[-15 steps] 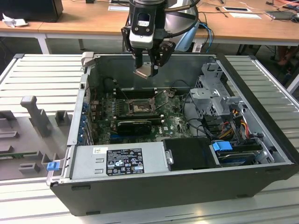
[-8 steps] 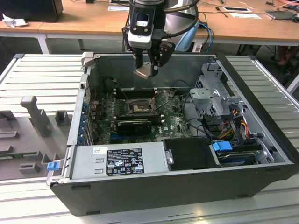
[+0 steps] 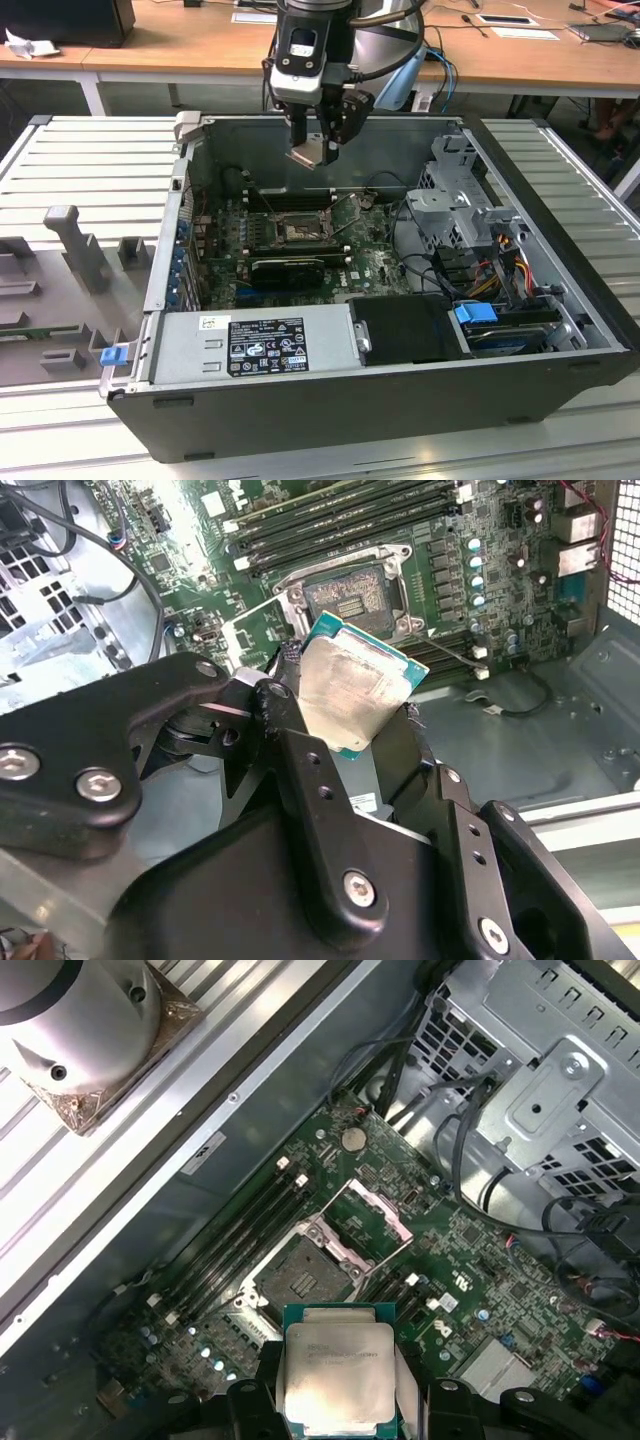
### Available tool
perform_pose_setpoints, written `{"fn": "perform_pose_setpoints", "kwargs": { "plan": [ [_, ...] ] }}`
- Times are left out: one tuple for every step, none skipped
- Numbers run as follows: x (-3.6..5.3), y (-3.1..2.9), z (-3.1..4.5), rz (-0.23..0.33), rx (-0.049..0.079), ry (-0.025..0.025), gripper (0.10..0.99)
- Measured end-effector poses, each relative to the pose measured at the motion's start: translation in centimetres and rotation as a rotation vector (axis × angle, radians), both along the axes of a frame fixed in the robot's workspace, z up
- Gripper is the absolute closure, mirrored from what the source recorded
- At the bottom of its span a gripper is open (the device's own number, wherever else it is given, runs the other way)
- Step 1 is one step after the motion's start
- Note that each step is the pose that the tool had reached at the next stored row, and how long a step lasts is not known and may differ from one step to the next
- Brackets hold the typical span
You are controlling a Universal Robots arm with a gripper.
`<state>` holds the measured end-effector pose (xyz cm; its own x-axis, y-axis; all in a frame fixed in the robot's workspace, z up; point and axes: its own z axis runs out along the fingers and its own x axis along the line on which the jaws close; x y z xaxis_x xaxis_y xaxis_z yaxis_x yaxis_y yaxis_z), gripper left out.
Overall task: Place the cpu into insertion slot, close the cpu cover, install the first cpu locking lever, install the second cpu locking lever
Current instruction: 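Place the cpu into insertion slot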
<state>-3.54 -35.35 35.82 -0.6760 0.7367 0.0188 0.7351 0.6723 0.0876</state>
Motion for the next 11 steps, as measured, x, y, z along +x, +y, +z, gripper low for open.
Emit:
{"fn": "perform_pose_setpoints", "kwargs": {
  "plan": [
    [0.0, 0.0, -0.01, -0.004, 0.0, -0.0001, 0.557],
    [0.0, 0.0, -0.01, -0.009, 0.0, 0.0, 0.557],
    [0.0, 0.0, -0.01, -0.013, 0.0, 0.0, 0.557],
    [0.0, 0.0, -0.02, -0.021, 0.0, 0.0, 0.557],
    [0.0, 0.0, -0.03, -0.024, 0.0, -0.0001, 0.557],
    [0.0, 0.0, -0.04, -0.03, 0.0, 0.0, 0.557],
    [0.0, 0.0, -0.06, -0.037, 0.0, 0.0, 0.557],
    [0.0, 0.0, -0.08, -0.043, 0.0, -0.0001, 0.557],
    [0.0, 0.0, -0.08, -0.049, 0.0, 0.0, 0.557],
    [0.0, 0.0, -0.09, -0.056, 0.0, 0.0, 0.557],
    [0.0, 0.0, -0.1, -0.064, 0.0, 0.0, 0.557]
  ]
}}
